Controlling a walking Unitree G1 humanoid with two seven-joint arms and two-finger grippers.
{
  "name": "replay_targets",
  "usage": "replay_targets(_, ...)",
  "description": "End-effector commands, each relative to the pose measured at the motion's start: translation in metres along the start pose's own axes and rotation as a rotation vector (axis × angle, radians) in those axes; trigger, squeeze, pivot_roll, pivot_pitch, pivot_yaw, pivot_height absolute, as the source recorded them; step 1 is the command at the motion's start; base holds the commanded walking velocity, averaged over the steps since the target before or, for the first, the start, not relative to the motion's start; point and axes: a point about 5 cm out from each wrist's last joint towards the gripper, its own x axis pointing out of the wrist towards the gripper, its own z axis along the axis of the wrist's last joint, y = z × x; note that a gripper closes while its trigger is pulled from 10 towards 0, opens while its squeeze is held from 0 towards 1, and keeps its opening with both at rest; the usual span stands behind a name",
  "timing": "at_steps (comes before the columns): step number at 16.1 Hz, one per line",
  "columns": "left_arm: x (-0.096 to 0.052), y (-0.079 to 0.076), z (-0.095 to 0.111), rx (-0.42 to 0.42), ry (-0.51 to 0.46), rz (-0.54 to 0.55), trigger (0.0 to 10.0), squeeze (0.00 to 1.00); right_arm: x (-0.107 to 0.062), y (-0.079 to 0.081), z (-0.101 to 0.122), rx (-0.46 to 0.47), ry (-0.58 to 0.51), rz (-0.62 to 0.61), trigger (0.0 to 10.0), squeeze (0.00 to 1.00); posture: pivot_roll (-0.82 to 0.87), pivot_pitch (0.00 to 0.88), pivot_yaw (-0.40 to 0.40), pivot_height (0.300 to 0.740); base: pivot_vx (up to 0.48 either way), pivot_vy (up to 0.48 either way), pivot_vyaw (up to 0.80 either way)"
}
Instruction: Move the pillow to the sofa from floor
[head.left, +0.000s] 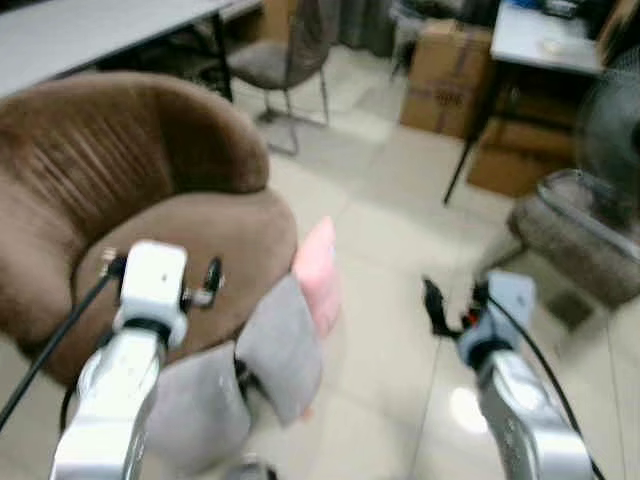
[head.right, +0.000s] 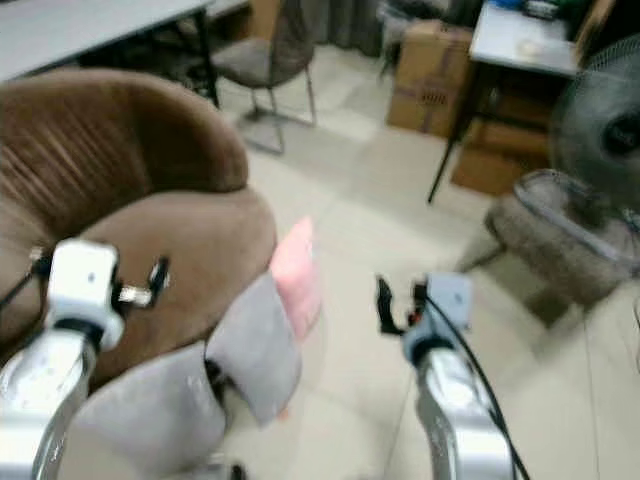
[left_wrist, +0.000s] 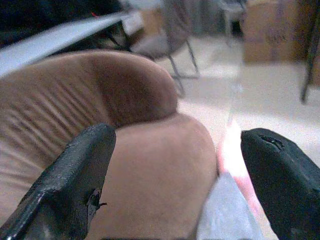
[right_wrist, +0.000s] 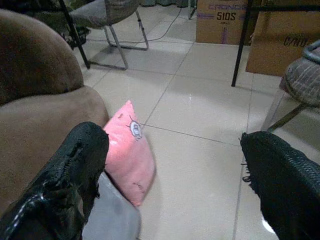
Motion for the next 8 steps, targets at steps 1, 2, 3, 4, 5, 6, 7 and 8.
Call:
replay_targets(1,-0.0028,0.0006,-0.0061,0.002,0.028,0.003,10.0,0.00,0.0009,0.0005,0.0005,0.001,-0.006,0.001,10.0,0.00,0.10,0.000,-0.004,0.740,0.000,0.000,0.00)
replay_targets(2,-0.0029,0.0014,-0.0064,0.002,0.029,0.005,10.0,0.00,0.0012,0.0003,0.0001,0.001,-0.004,0.002,10.0,0.00,0.10,0.000,-0.004,0.740,0.000,0.000,0.00)
replay_targets(3,-0.0029,0.0018,-0.0066,0.002,0.029,0.006,10.0,0.00,0.0014,0.0003,0.0000,0.000,-0.004,0.001,10.0,0.00,0.10,0.000,-0.004,0.740,0.000,0.000,0.00)
replay_targets(4,-0.0025,0.0015,-0.0069,0.001,0.030,0.006,10.0,0.00,0.0018,0.0001,-0.0001,0.000,-0.003,0.000,10.0,0.00,0.10,0.000,-0.005,0.740,0.000,0.000,0.00)
replay_targets(5,-0.0022,0.0014,-0.0070,-0.001,0.030,0.004,10.0,0.00,0.0020,0.0003,0.0001,0.001,-0.004,-0.001,10.0,0.00,0.10,0.000,-0.005,0.740,0.000,0.000,0.00)
replay_targets(6,-0.0020,0.0015,-0.0070,-0.002,0.030,0.004,10.0,0.00,0.0021,0.0004,0.0002,0.001,-0.004,-0.001,10.0,0.00,0.10,0.000,-0.005,0.740,0.000,0.000,0.00)
replay_targets(7,-0.0025,0.0021,-0.0071,-0.003,0.029,0.005,10.0,0.00,0.0021,0.0009,0.0008,0.002,-0.004,-0.001,10.0,0.00,0.10,0.000,-0.005,0.740,0.000,0.000,0.00)
replay_targets(8,-0.0028,0.0024,-0.0073,-0.004,0.030,0.006,10.0,0.00,0.0020,0.0011,0.0009,0.003,-0.004,-0.001,10.0,0.00,0.10,0.000,-0.005,0.740,0.000,0.000,0.00)
